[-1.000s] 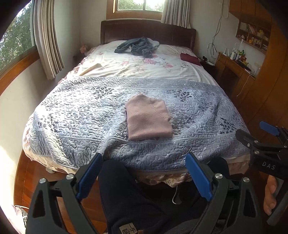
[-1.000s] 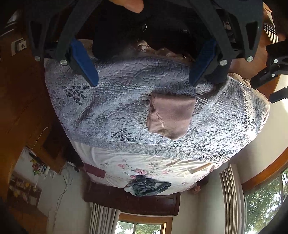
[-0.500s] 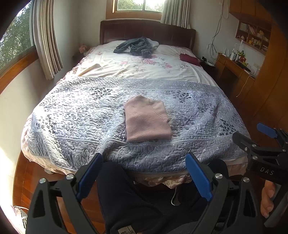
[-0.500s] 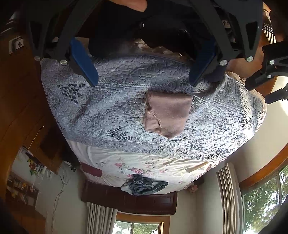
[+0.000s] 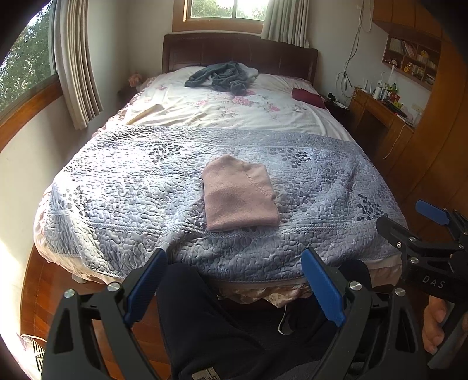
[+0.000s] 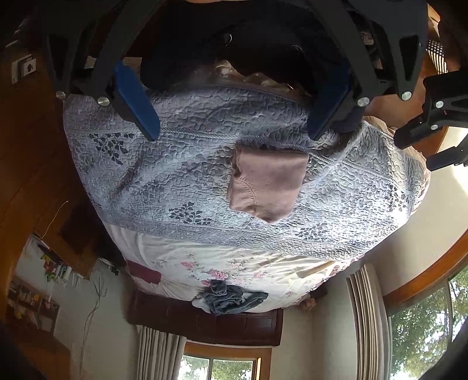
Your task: Fold small clothes
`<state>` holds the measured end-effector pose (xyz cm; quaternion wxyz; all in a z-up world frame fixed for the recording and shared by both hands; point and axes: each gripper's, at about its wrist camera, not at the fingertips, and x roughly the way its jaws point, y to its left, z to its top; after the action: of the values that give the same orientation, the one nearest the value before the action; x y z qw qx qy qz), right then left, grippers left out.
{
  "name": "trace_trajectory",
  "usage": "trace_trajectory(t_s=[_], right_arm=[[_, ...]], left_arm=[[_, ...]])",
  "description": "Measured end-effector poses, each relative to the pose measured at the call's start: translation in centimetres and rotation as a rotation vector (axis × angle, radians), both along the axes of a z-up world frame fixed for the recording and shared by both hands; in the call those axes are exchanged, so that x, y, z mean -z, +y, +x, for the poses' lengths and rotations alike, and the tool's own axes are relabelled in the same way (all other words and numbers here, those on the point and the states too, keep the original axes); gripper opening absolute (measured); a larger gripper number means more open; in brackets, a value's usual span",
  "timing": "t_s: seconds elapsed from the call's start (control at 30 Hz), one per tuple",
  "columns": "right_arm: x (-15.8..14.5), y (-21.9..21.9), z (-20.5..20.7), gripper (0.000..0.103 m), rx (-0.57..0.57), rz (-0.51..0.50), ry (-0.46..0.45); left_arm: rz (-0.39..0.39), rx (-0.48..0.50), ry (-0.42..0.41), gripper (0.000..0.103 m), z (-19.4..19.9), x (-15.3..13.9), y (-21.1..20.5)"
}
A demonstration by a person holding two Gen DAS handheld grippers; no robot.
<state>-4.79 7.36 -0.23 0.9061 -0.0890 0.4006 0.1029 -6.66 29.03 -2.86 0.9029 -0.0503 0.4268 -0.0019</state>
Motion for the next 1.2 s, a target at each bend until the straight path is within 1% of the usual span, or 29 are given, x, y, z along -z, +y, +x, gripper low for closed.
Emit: trace_trajectory(t_s=[0.67, 1.2], right_arm=[[-0.4, -0.2, 1.8, 0.100, 0.002, 0.001, 0.006], [-0.2, -0.4, 2.6, 0.100, 0.010, 0.003, 0.018]], left_arm=[[0.024, 0.009, 0.004, 0.093, 1.7, -0.7, -0.2], [0.027, 0.008, 0.013, 0.093, 2.1, -0.4, -0.2]])
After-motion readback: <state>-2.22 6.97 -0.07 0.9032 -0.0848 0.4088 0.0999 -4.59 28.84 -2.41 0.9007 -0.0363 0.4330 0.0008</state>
